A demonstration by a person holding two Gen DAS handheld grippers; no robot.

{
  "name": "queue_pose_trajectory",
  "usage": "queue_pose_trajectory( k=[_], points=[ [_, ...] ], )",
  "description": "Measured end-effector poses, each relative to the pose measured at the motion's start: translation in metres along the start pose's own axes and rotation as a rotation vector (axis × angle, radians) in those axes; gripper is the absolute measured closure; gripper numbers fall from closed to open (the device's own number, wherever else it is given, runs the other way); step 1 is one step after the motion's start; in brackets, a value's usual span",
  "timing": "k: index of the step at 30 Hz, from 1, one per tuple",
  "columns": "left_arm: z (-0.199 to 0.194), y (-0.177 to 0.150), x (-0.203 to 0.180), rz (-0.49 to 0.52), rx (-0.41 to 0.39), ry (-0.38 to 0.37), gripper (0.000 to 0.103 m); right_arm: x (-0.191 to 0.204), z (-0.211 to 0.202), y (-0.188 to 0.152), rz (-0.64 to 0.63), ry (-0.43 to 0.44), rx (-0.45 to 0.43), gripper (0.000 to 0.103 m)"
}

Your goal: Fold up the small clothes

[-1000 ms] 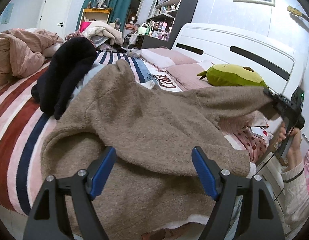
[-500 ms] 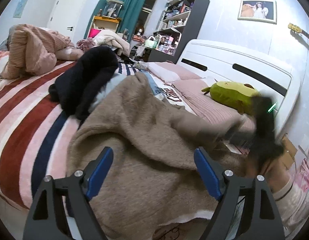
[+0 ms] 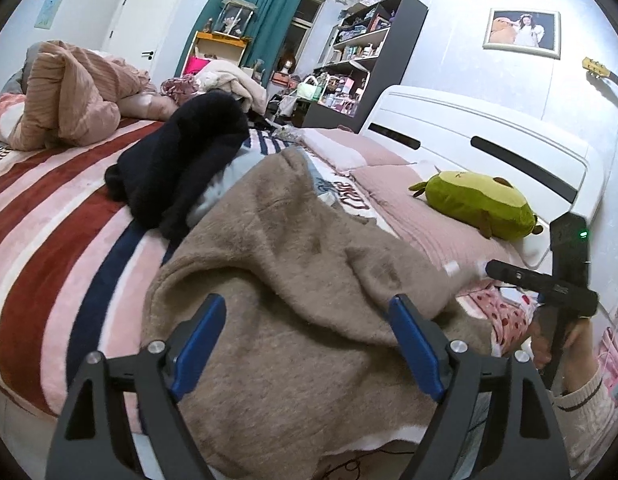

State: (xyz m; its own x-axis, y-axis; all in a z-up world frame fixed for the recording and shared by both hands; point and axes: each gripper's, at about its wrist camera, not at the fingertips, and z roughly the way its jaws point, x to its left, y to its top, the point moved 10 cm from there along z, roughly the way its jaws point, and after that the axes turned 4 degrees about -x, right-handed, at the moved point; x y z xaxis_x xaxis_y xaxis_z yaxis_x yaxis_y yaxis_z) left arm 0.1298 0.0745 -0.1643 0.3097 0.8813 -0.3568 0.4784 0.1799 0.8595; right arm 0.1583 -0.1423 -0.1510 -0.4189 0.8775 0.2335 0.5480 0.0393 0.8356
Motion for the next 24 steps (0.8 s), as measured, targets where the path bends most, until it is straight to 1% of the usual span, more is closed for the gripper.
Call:
queue_pose_trajectory(
  k=[1, 2, 3, 4, 6, 7, 8, 9, 10, 11, 12, 14, 15, 17, 20, 23, 24],
  points=[
    [0.000, 0.001, -0.002, 0.003, -0.002, -0.003, 0.022, -0.018, -0.003, 0.002, 0.042, -0.044, -0.014, 0.017],
    [0.000, 0.001, -0.005, 0.008, -0.001, -0.007, 0.022, -0.030, -0.003, 0.002, 0.078, -0.066, -0.010, 0.017],
    [0.001, 0.001, -0.007, 0.013, 0.001, -0.010, 0.022, -0.042, -0.002, 0.000, 0.128, -0.070, 0.008, 0.017],
    [0.001, 0.001, -0.008, 0.018, 0.004, -0.010, 0.022, -0.050, 0.002, -0.005, 0.186, -0.040, 0.030, 0.016],
    [0.000, -0.001, -0.010, 0.024, 0.008, -0.005, 0.022, -0.058, 0.011, -0.013, 0.311, 0.075, 0.053, 0.016],
    [-0.001, -0.002, -0.009, 0.024, 0.010, -0.003, 0.022, -0.060, 0.018, -0.020, 0.367, 0.114, 0.072, 0.016],
    [-0.001, -0.002, -0.009, 0.023, 0.011, -0.001, 0.022, -0.059, 0.025, -0.025, 0.390, 0.129, 0.096, 0.017],
    [-0.003, -0.003, -0.008, 0.021, 0.011, 0.001, 0.022, -0.056, 0.034, -0.030, 0.380, 0.133, 0.128, 0.022],
    [-0.005, -0.004, -0.006, 0.018, 0.010, 0.002, 0.022, -0.050, 0.040, -0.034, 0.347, 0.124, 0.149, 0.030],
    [-0.006, -0.004, -0.005, 0.016, 0.009, 0.004, 0.022, -0.043, 0.044, -0.036, 0.291, 0.099, 0.160, 0.056],
    [-0.007, -0.005, -0.003, 0.012, 0.007, 0.007, 0.022, -0.037, 0.044, -0.037, 0.259, 0.084, 0.164, 0.065],
    [-0.009, -0.005, 0.001, 0.003, 0.007, 0.009, 0.022, -0.031, 0.041, -0.033, 0.183, 0.043, 0.137, 0.092],
    [-0.010, -0.004, 0.002, -0.001, 0.002, 0.002, 0.022, -0.024, 0.036, -0.025, 0.154, 0.046, 0.110, 0.095],
    [-0.011, -0.001, 0.004, -0.002, -0.016, -0.013, 0.022, -0.018, 0.027, -0.016, 0.151, 0.057, 0.081, 0.095],
    [-0.016, 0.006, 0.013, -0.013, -0.052, -0.016, 0.022, 0.003, 0.022, 0.003, 0.118, 0.087, 0.049, 0.096],
    [-0.027, 0.011, 0.027, -0.019, -0.083, -0.002, 0.022, 0.047, 0.033, 0.019, 0.073, 0.170, 0.053, 0.096],
    [-0.033, 0.014, 0.035, -0.024, -0.095, 0.014, 0.022, 0.064, 0.039, 0.022, 0.059, 0.206, 0.064, 0.096]
  ],
)
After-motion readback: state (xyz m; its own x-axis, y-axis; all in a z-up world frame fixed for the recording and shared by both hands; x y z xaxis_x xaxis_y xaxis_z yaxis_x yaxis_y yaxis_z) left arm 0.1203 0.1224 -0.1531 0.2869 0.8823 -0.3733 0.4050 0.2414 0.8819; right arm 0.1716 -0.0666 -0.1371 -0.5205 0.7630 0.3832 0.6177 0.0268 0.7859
